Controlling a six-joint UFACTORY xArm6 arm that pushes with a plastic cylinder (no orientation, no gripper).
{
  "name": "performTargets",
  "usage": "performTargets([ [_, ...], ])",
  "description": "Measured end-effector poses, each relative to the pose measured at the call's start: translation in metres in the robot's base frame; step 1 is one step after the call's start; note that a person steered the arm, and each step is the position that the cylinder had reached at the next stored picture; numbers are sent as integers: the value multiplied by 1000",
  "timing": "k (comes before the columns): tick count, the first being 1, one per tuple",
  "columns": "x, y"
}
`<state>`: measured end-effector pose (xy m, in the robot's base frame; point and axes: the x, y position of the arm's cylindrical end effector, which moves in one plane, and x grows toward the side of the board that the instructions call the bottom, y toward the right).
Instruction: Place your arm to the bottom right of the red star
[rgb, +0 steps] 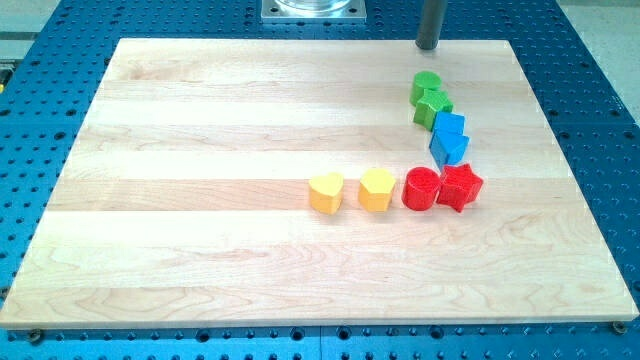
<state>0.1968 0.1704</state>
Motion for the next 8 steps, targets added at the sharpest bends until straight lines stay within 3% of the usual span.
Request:
performTargets([
  [6, 0, 19],
  [7, 21, 56],
  [8, 82, 118],
])
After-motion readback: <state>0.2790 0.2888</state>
